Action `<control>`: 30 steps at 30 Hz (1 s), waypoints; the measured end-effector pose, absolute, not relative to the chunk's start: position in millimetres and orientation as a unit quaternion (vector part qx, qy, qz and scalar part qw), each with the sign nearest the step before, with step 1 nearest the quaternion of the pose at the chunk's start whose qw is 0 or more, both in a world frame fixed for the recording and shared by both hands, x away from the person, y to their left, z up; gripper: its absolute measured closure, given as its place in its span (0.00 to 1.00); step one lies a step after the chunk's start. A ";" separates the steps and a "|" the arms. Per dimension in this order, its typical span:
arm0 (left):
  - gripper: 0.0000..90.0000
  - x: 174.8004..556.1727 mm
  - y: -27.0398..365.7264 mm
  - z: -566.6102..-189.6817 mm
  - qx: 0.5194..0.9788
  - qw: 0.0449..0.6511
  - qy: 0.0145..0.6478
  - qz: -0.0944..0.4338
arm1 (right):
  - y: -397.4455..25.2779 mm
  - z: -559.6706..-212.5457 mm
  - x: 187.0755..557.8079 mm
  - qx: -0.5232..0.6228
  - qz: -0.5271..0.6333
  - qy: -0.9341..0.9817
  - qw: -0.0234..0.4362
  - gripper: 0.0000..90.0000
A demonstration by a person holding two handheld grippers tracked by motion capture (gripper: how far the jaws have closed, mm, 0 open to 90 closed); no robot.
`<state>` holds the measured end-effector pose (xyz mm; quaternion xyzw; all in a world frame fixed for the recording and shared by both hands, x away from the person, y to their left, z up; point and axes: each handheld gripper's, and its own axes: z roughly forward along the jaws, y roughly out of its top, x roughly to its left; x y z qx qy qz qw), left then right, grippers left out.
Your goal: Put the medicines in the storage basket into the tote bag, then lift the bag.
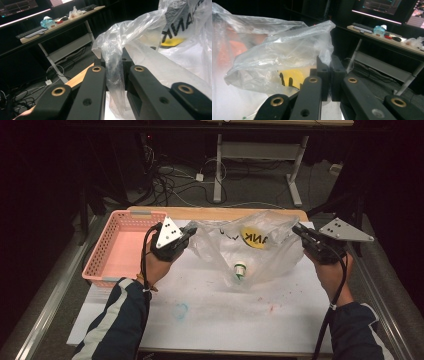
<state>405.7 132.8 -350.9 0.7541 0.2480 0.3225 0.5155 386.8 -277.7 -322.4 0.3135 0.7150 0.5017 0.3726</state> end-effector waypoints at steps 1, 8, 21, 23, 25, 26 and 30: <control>0.95 409.7 133.3 -349.9 0.752 0.520 0.251 0.318 | -278.6 -321.8 389.4 0.315 0.501 0.715 0.373 1.00; 0.96 429.1 131.4 -342.8 0.740 0.536 0.260 0.313 | -284.6 -309.4 403.7 0.328 0.506 0.704 0.374 1.00; 0.97 470.5 115.1 -327.6 0.709 0.572 0.278 0.306 | -271.4 -302.6 438.0 0.359 0.509 0.697 0.356 1.00; 0.97 467.2 118.4 -313.2 0.700 0.580 0.273 0.315 | -269.4 -292.9 434.9 0.353 0.508 0.696 0.364 1.00; 0.97 464.7 121.7 -301.3 0.694 0.581 0.273 0.326 | -268.9 -280.7 431.7 0.349 0.512 0.693 0.369 1.00; 0.97 463.4 123.5 -294.5 0.691 0.580 0.274 0.334 | -268.3 -276.0 430.0 0.347 0.510 0.692 0.375 1.00; 0.97 456.9 130.3 -269.1 0.677 0.586 0.275 0.351 | -267.3 -250.1 419.0 0.342 0.518 0.680 0.389 1.00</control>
